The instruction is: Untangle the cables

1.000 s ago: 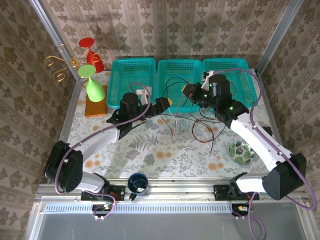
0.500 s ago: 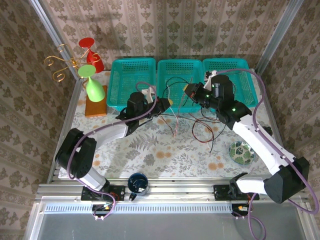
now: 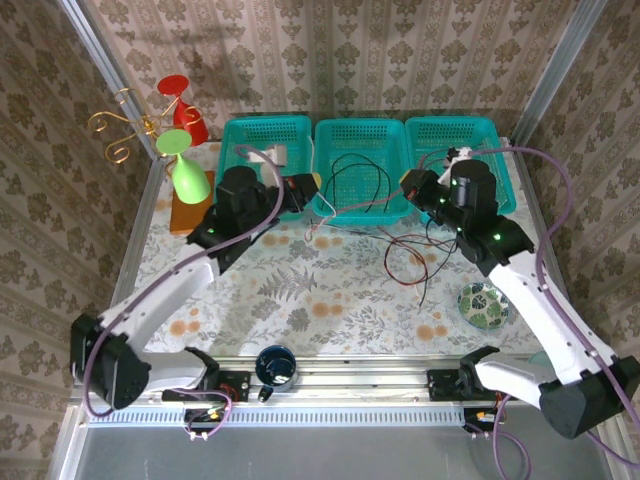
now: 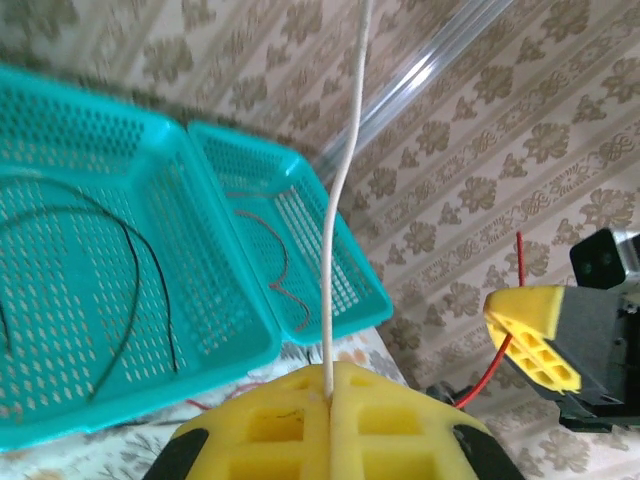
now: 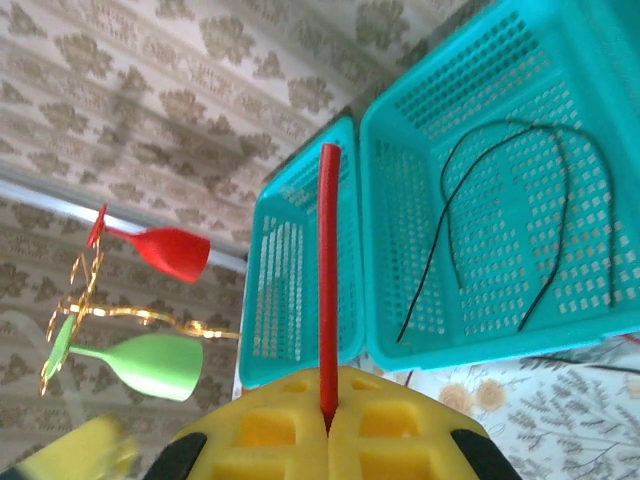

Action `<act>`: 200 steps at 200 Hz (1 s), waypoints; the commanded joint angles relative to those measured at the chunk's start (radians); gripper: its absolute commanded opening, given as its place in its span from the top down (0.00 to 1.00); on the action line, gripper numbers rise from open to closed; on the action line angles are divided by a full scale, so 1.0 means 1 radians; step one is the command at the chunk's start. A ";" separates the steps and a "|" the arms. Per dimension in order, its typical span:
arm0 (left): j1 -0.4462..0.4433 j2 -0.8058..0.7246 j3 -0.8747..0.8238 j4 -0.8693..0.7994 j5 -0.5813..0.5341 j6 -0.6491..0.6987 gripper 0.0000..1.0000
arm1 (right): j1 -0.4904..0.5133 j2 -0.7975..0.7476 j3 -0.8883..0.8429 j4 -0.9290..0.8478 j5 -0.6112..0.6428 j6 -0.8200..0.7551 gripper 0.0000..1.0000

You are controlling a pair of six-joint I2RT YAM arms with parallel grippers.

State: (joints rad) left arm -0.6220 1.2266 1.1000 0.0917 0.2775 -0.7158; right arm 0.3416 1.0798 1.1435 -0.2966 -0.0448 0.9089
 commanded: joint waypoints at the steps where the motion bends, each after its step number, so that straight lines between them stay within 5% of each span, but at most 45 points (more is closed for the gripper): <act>1: 0.015 -0.050 0.087 -0.187 -0.101 0.168 1.00 | -0.003 -0.074 0.007 -0.032 0.123 -0.038 1.00; 73: 0.028 -0.092 0.351 -0.473 -0.200 0.439 1.00 | -0.004 -0.191 0.099 -0.076 0.390 -0.230 1.00; 120: 0.055 -0.133 0.373 -0.553 -0.279 0.520 1.00 | -0.020 -0.215 0.107 -0.073 0.469 -0.319 1.00; 200: 0.278 -0.198 0.358 -0.771 -0.282 0.604 1.00 | -0.156 -0.199 0.120 -0.148 0.517 -0.370 1.00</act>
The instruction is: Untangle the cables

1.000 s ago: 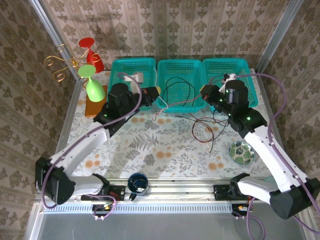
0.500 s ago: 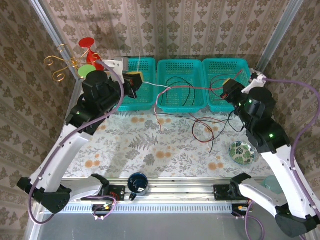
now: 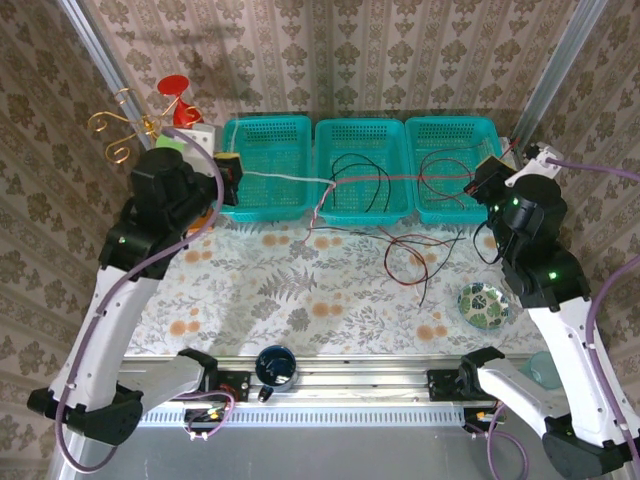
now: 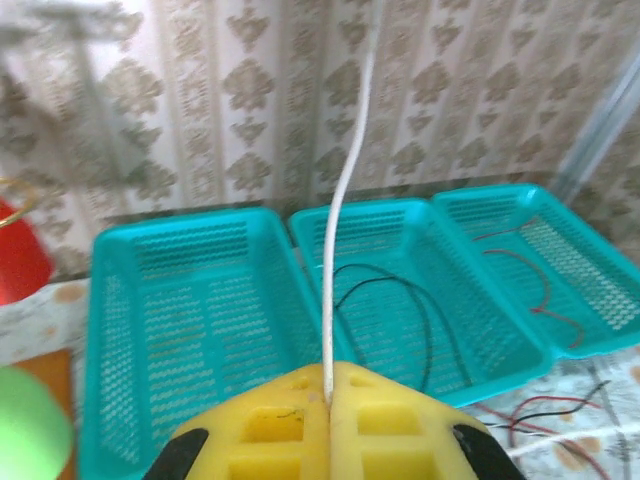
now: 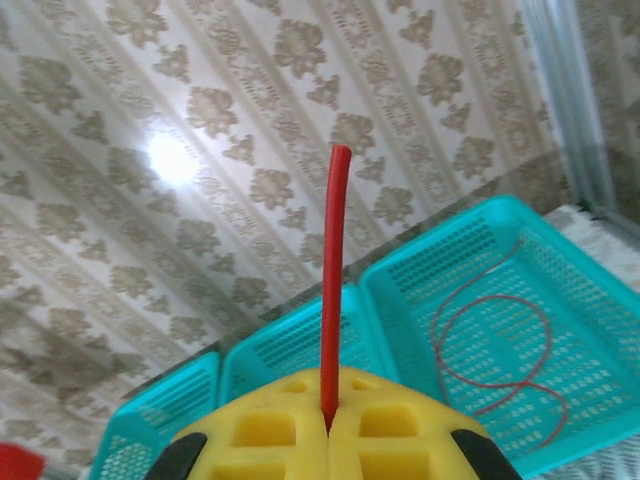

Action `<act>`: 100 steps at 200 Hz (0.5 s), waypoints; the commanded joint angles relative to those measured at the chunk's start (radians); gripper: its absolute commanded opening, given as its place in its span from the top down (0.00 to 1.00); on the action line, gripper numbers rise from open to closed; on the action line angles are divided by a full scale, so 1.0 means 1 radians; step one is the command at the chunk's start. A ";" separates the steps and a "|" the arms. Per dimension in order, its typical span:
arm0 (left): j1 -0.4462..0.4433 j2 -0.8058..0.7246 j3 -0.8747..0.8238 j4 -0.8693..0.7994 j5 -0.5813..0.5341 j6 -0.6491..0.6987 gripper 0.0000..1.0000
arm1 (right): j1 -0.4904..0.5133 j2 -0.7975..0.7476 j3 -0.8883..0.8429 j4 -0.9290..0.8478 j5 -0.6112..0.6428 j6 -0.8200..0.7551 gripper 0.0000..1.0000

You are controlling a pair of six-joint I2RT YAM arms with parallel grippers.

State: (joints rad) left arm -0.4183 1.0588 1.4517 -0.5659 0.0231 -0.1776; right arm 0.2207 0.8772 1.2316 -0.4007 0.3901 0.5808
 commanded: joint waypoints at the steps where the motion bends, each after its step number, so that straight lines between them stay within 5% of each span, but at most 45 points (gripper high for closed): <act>1: 0.078 -0.031 0.006 -0.116 -0.028 0.066 1.00 | -0.036 0.004 0.033 -0.045 0.083 -0.043 1.00; 63: 0.296 -0.108 -0.029 -0.212 -0.090 0.084 1.00 | -0.100 0.006 0.049 -0.089 0.165 -0.096 1.00; 78: 0.363 -0.124 -0.031 -0.232 -0.173 0.061 1.00 | -0.108 0.008 0.062 -0.116 0.233 -0.098 1.00; 100: 0.483 -0.175 -0.087 -0.183 -0.155 0.043 1.00 | -0.114 0.002 0.069 -0.160 0.365 -0.070 1.00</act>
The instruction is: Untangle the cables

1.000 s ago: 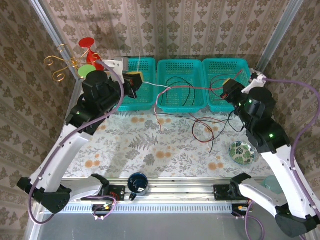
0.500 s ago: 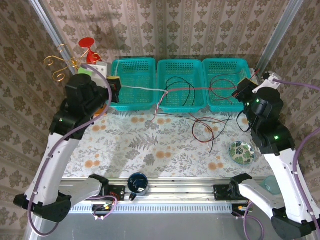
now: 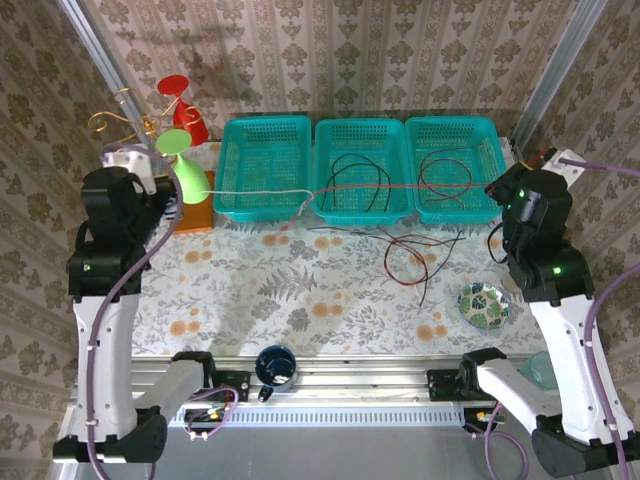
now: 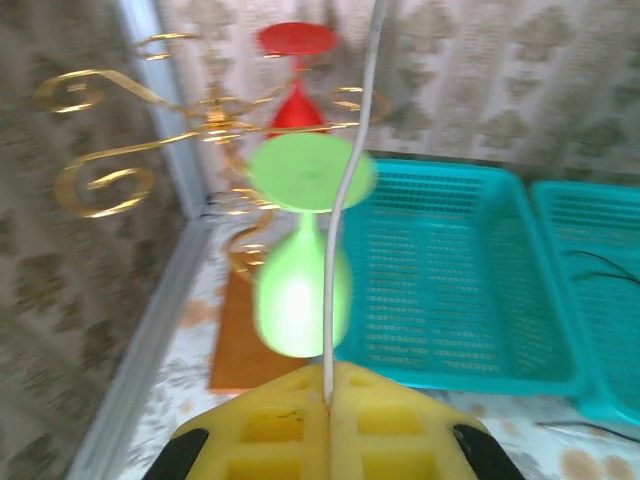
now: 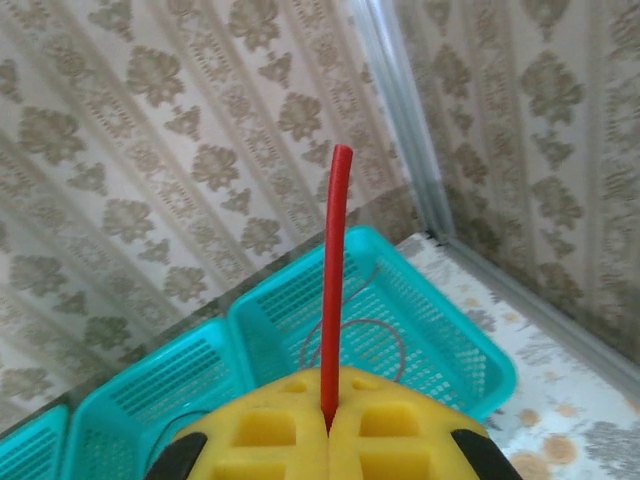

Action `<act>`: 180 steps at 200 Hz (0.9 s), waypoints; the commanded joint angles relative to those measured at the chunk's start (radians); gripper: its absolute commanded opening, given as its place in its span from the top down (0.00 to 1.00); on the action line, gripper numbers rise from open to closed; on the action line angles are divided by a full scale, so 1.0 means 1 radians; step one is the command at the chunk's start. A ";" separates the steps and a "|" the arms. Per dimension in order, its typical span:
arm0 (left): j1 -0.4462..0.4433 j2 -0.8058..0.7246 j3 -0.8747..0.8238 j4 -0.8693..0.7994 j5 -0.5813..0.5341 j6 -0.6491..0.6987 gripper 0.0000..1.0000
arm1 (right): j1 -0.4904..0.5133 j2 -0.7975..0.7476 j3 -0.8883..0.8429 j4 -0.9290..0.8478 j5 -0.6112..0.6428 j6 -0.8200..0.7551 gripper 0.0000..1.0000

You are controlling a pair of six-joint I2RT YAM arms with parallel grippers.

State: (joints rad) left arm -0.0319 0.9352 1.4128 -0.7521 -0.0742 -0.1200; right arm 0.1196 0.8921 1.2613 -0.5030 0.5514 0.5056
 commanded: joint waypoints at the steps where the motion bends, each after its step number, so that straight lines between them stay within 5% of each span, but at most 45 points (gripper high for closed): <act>1: 0.101 -0.054 -0.050 0.004 -0.058 -0.015 1.00 | -0.014 -0.014 0.039 -0.058 0.207 0.006 1.00; 48: 0.172 -0.078 -0.062 0.031 -0.042 -0.026 1.00 | -0.015 -0.007 0.038 -0.082 0.295 -0.003 1.00; 83: 0.150 -0.076 -0.085 0.079 0.206 -0.129 1.00 | -0.017 0.007 0.031 0.028 0.084 -0.052 1.00; 107: 0.042 -0.084 -0.165 0.160 0.248 -0.222 1.00 | -0.017 0.055 0.083 0.059 0.039 -0.067 1.00; 137: -0.187 -0.086 -0.220 0.187 0.047 -0.186 1.00 | -0.023 0.143 0.232 0.090 0.005 -0.091 1.00; 180: -0.266 -0.056 -0.271 0.227 0.017 -0.203 1.00 | -0.024 0.321 0.513 0.160 -0.106 -0.127 1.00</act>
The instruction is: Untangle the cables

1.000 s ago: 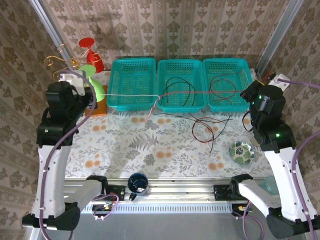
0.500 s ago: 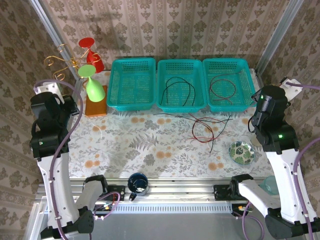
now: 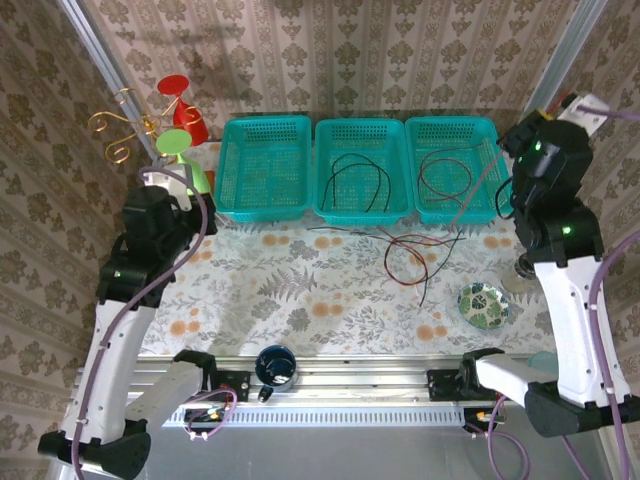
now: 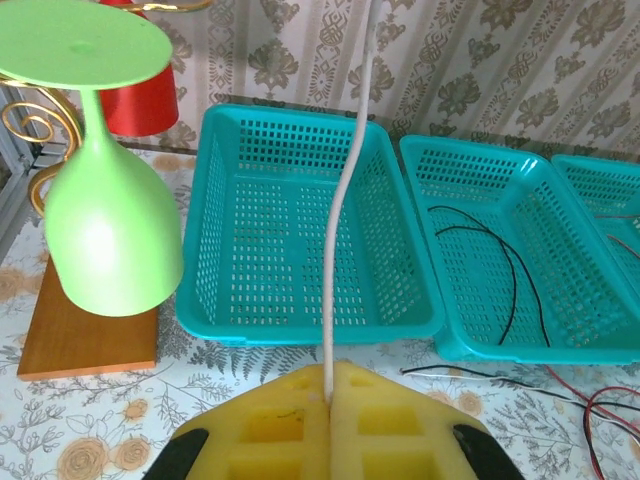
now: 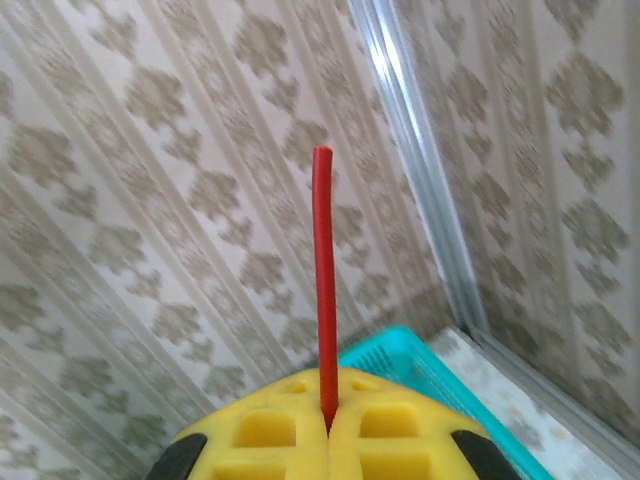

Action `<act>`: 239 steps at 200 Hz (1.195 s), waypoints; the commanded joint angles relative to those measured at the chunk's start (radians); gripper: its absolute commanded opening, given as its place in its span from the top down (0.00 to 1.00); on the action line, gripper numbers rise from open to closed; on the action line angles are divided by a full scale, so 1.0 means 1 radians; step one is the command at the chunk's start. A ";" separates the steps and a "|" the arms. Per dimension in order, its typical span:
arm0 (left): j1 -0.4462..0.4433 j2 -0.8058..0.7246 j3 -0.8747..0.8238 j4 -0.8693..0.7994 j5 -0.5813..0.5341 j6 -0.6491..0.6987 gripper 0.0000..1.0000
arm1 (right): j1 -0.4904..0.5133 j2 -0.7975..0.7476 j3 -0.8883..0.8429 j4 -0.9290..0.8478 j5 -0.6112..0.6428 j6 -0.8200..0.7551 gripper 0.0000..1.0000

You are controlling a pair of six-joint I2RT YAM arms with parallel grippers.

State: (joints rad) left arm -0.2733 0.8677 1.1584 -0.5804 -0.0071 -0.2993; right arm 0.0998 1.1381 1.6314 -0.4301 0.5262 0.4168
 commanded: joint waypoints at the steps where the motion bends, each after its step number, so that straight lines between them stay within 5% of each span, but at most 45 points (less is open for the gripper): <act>1: -0.025 0.011 -0.018 0.056 -0.051 -0.025 1.00 | -0.005 0.079 0.150 0.089 -0.083 -0.039 1.00; 79: -0.133 0.003 -0.167 0.120 -0.073 -0.103 1.00 | -0.009 0.425 0.553 0.340 -0.078 -0.269 1.00; 126: -0.166 0.007 -0.202 0.124 -0.082 -0.129 1.00 | -0.034 0.666 0.875 0.233 -0.072 -0.361 1.00; 150: -0.171 0.008 -0.209 0.128 -0.082 -0.135 1.00 | -0.034 0.687 0.791 0.221 -0.012 -0.387 1.00; 193: -0.173 0.021 -0.196 0.117 -0.078 -0.138 1.00 | -0.037 0.671 0.351 0.334 0.195 -0.372 1.00; 239: -0.176 0.029 -0.192 0.114 -0.066 -0.147 1.00 | -0.051 0.778 0.163 0.113 0.092 -0.176 1.00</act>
State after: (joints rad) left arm -0.4419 0.8967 0.9604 -0.4706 -0.0757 -0.4274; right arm 0.0616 1.8576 1.8053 -0.1875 0.6407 0.1272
